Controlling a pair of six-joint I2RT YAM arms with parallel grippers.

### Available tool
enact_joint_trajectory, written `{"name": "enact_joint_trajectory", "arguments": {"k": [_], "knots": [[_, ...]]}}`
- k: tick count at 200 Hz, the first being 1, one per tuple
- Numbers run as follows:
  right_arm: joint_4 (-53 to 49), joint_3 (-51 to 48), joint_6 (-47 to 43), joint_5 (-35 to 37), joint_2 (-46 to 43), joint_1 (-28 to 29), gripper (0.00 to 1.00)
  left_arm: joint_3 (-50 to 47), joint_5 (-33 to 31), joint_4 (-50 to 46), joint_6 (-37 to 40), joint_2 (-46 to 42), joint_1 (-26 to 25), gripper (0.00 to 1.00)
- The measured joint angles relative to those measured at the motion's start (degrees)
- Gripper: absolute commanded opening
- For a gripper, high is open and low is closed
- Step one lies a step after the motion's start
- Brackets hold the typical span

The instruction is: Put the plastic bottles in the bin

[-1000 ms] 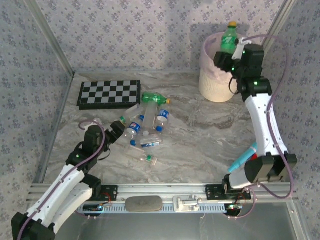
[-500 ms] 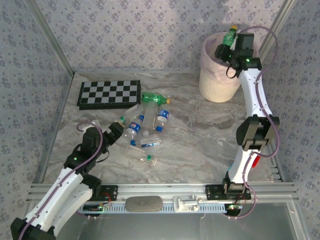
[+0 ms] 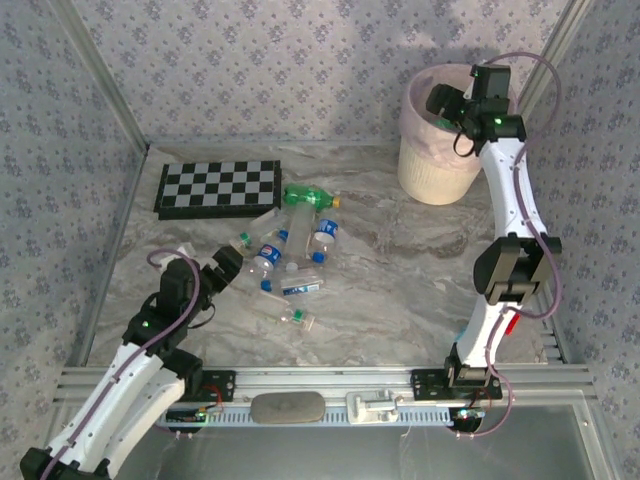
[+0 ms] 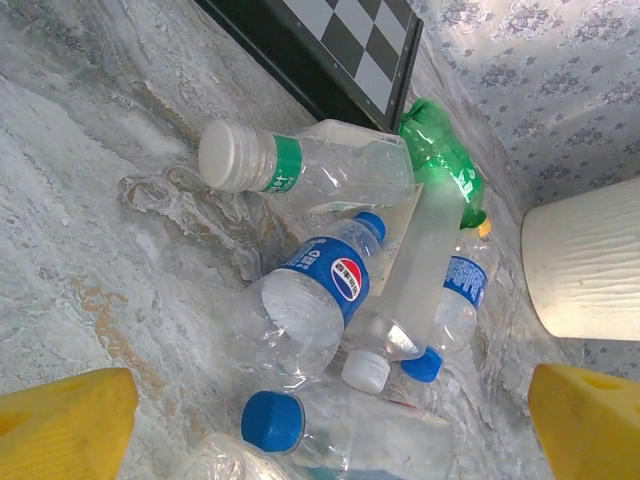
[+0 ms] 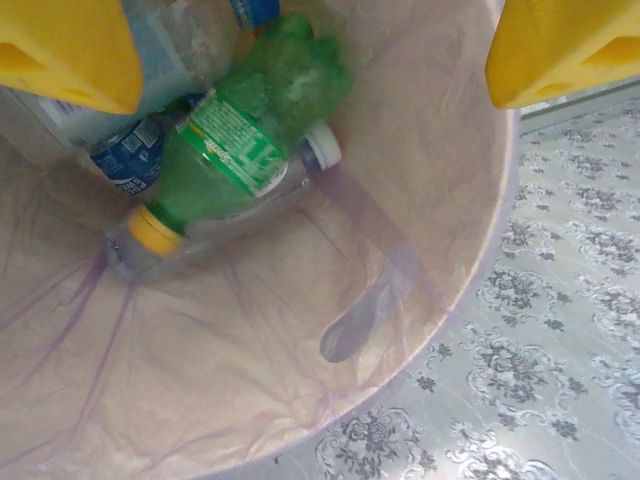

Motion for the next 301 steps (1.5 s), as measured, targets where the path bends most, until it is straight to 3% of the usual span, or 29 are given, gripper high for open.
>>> {"name": "enact_joint_trajectory", "arguments": {"k": [35, 65, 105, 149, 175, 211, 254, 301], "knots": [[3.15, -9.62, -1.99, -0.59, -10.60, 1.90, 0.91, 0.00, -0.83, 0.09, 0.04, 0.13, 0.44, 1.00], [7.28, -21.38, -4.52, -3.10, -21.66, 7.37, 0.91, 0.00, -0.85, 0.92, 0.33, 1.60, 1.68, 1.00], [10.47, -37.16, -8.92, -4.39, -32.11, 22.64, 0.91, 0.00, -0.33, 3.34, 1.60, 5.14, 4.00, 1.00], [12.61, -52.72, -9.20, -3.91, -34.97, 38.75, 0.92, 0.00, 2.60, 5.86, 2.91, 10.14, 6.36, 1.00], [14.62, -57.77, -6.82, -2.38, -33.90, 47.47, 0.92, 0.00, 3.96, 6.10, 3.32, 11.26, 7.89, 1.00], [19.04, -56.89, -3.72, -0.87, -26.21, 57.33, 0.93, -0.52, 4.74, 6.60, 3.08, 10.34, 10.19, 1.00], [15.58, -45.38, -3.63, 2.14, -10.01, 65.29, 0.95, -2.69, 5.51, 5.92, 3.04, 7.19, 13.84, 1.00], [5.86, -32.59, -8.26, 6.84, 0.33, 68.65, 0.96, -3.04, 7.28, 3.21, 3.89, 3.54, 19.21, 1.00]]}}
